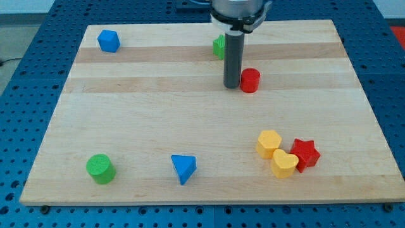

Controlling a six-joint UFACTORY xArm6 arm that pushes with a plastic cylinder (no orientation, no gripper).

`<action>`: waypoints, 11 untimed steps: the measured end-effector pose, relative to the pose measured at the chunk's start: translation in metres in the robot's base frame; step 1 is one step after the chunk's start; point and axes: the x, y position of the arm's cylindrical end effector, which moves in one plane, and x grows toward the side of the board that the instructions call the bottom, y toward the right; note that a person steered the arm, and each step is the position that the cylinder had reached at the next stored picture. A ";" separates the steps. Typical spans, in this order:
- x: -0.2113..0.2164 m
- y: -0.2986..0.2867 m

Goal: Push the red circle horizontal to the green star

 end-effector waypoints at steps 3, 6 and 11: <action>0.019 0.082; -0.052 0.119; -0.086 -0.021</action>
